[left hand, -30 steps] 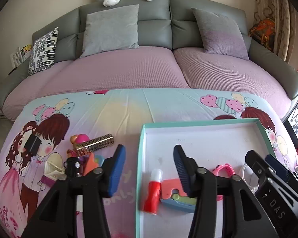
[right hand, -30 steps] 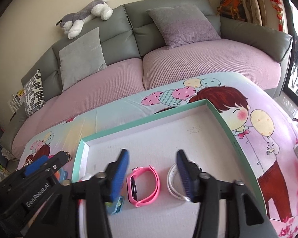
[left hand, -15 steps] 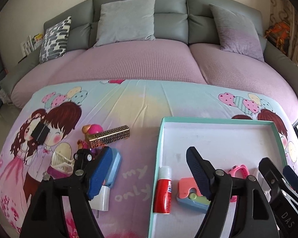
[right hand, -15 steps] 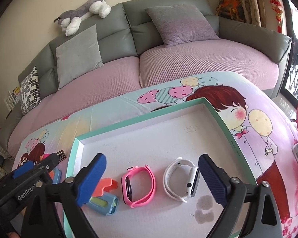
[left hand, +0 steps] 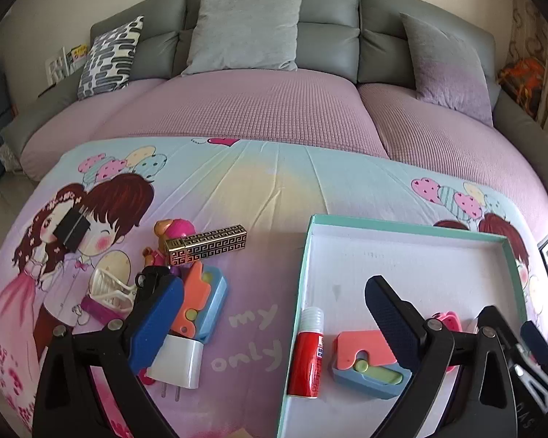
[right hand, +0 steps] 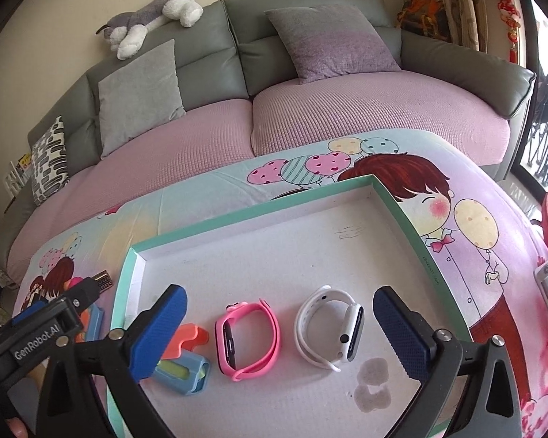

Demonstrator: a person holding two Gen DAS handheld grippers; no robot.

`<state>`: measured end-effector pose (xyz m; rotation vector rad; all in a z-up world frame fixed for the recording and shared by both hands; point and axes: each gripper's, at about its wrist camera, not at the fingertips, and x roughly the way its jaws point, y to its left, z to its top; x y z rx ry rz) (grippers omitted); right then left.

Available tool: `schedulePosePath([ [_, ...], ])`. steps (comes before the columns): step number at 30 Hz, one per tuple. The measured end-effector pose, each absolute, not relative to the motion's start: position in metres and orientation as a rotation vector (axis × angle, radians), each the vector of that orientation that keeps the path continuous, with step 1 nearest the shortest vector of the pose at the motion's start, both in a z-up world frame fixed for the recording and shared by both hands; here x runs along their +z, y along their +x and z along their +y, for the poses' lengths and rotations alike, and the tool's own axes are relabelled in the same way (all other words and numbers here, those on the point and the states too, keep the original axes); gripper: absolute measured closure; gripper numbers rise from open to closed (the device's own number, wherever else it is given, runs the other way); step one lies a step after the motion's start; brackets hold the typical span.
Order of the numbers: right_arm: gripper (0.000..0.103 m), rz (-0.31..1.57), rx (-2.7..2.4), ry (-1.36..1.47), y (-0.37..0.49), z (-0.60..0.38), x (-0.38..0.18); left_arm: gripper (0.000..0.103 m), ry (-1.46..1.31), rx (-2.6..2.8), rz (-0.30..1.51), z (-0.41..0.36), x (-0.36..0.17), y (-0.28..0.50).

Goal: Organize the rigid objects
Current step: 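Set the band beside the watch while the left tool stands the glue bottle in the tray, then move both open tools back over the items on the bed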

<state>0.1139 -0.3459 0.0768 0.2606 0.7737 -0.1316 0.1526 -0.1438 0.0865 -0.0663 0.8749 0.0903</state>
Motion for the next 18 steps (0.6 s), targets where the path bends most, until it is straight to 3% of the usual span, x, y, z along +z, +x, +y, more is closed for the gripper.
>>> schedulePosePath([
  [18,0.000,0.707,-0.003,0.217,0.116,-0.295,0.090,0.003,-0.243,0.197,0.782,-0.088,0.100,0.132],
])
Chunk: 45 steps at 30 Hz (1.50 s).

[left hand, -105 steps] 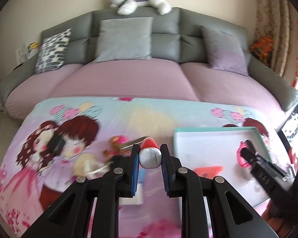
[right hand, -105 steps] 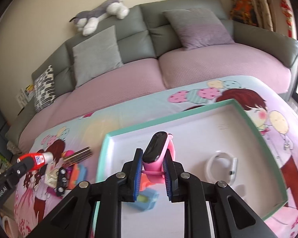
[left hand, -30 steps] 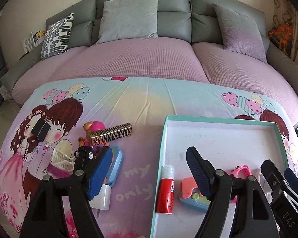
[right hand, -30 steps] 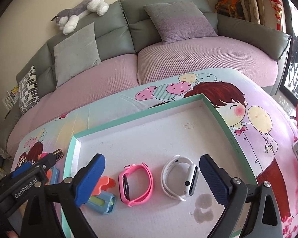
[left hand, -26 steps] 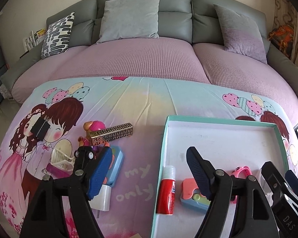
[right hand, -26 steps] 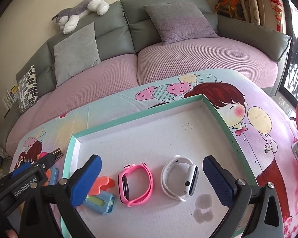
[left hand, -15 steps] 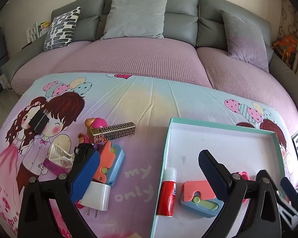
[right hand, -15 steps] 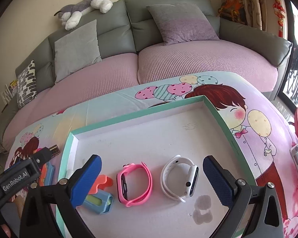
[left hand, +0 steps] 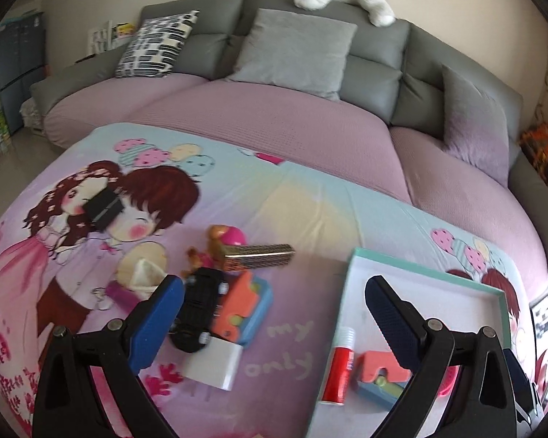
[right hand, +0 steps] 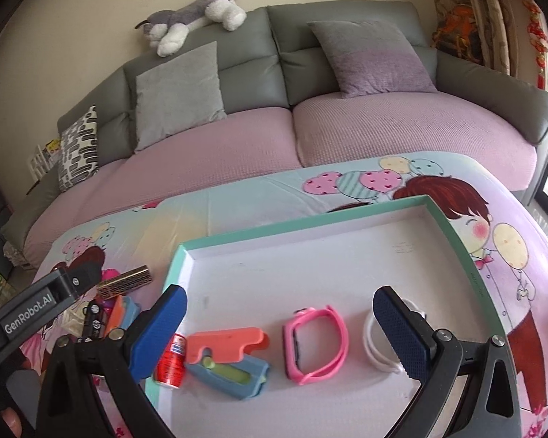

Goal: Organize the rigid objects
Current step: 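Move both open tools back over the items on the bed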

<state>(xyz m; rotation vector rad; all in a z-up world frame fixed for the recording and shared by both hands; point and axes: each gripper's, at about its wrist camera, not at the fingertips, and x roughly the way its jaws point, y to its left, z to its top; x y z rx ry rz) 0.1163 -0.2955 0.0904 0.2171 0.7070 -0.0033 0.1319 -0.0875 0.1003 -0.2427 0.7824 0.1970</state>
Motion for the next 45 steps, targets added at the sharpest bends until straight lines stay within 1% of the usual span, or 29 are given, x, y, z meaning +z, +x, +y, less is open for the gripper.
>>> schedulePosePath([
  [4,0.000,0.682,0.037,0.216,0.115,-0.280,0.096,0.003,-0.315,0.222,0.783,-0.064,0.098,0.125],
  [8,0.000,0.696,0.094,0.215,0.117,-0.260,0.094,0.003,-0.365,0.270,0.776,-0.040,0.096,0.116],
  [16,0.000,0.707,0.181,0.094,0.116,-0.209,0.090,0.003,-0.357,0.344,0.770,-0.006,0.094,0.104],
  [26,0.000,0.785,0.304,0.051,0.116,-0.166,0.071,0.003,-0.468,0.412,0.759,0.052,0.083,0.087],
  [29,0.000,0.819,0.331,0.039,0.117,-0.156,0.064,0.003,-0.449,0.455,0.738,0.064,0.081,0.082],
  [35,0.000,0.838,0.393,0.042,0.114,-0.139,0.056,0.003,-0.439,0.431,0.796,0.082,0.068,0.083],
  [39,0.001,0.834,0.412,0.015,0.110,-0.127,0.052,0.003,-0.336,0.412,0.881,0.076,0.058,0.091],
  [42,0.006,0.852,0.416,-0.003,0.110,-0.119,0.047,0.003,-0.289,0.383,0.929,0.072,0.049,0.095],
  [45,0.011,0.873,0.412,-0.020,0.111,-0.113,0.041,0.003,-0.307,0.339,0.961,0.074,0.040,0.098],
])
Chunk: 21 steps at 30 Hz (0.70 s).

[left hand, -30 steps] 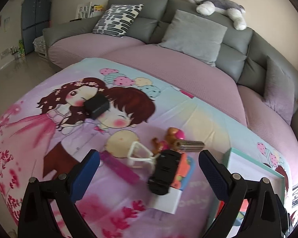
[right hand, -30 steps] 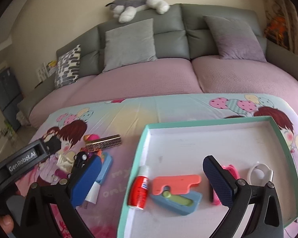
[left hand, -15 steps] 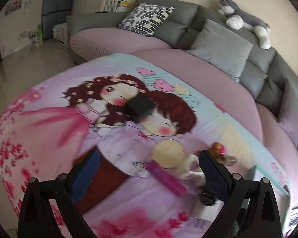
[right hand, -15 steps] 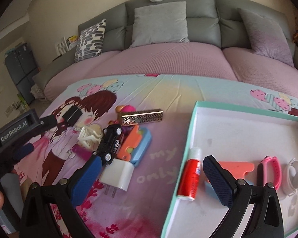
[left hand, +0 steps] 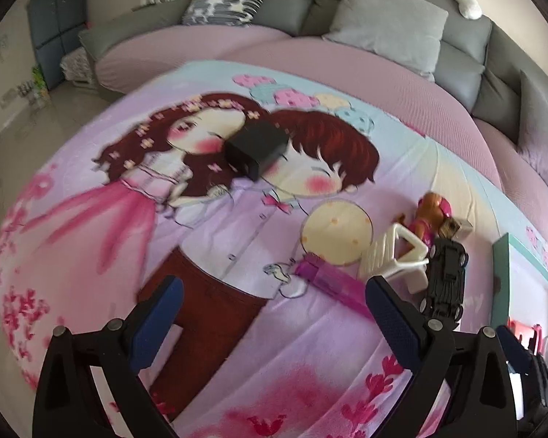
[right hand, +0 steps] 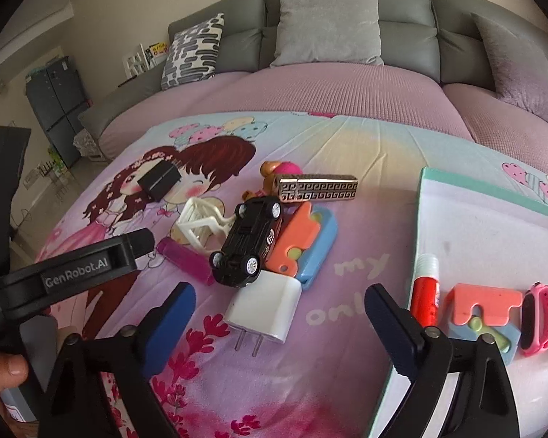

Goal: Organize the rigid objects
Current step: 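Move both open tools back over the items on the bed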

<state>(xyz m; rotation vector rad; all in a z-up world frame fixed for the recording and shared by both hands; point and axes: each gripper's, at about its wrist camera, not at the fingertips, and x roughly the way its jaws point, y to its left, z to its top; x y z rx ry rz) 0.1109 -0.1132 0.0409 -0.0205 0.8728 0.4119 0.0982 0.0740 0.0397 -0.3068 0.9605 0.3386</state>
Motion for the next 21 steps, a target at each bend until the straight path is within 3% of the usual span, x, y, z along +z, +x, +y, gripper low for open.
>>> schedulePosePath([
  [9,0.013,0.899,0.395,-0.052,0.115,-0.107,0.031,0.003,-0.259,0.242,1.068,0.064,0.011,0.121],
  [21,0.013,0.915,0.371,-0.072,0.118,-0.108,0.025,0.003,-0.238,0.223,1.079,0.056,0.006,0.147],
])
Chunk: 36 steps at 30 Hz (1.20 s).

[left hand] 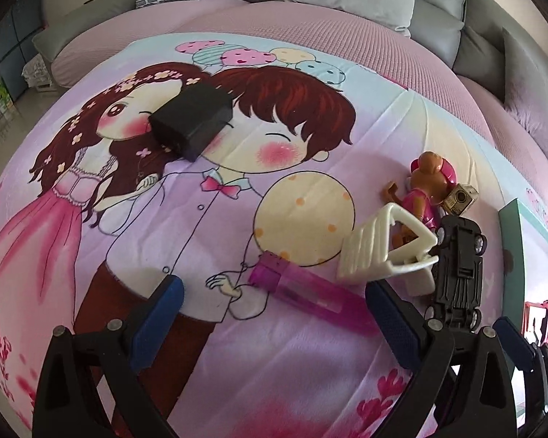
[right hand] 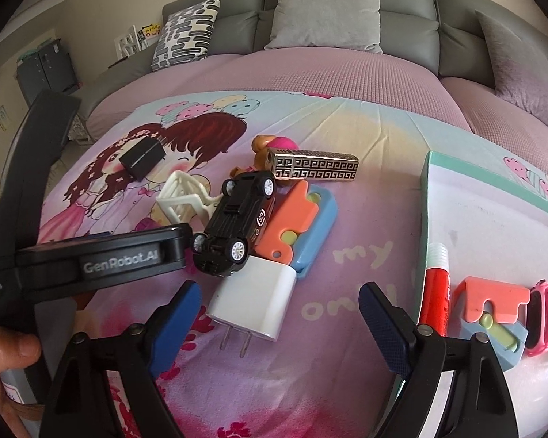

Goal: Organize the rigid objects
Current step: 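Move both open tools back over the items on the bed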

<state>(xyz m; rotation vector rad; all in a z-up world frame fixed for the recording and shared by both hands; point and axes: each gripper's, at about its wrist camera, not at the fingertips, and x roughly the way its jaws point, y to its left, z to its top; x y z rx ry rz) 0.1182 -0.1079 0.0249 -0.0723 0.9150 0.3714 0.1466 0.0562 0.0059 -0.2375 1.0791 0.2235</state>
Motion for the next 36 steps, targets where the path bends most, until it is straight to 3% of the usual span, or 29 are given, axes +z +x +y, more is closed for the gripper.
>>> schedulePosePath([
  [24,0.013,0.922,0.386,-0.089,0.116,-0.098,0.021,0.003,-0.176,0.306,1.125,0.085,0.006,0.119],
  [33,0.022,0.933,0.363,-0.092,0.119,-0.092,0.015,0.004,-0.186,0.350,1.089,0.089,0.010,0.121],
  [36,0.023,0.930,0.349,-0.102,0.119,-0.091,0.014,0.009,-0.169,0.326,1.079,0.083,0.010,0.123],
])
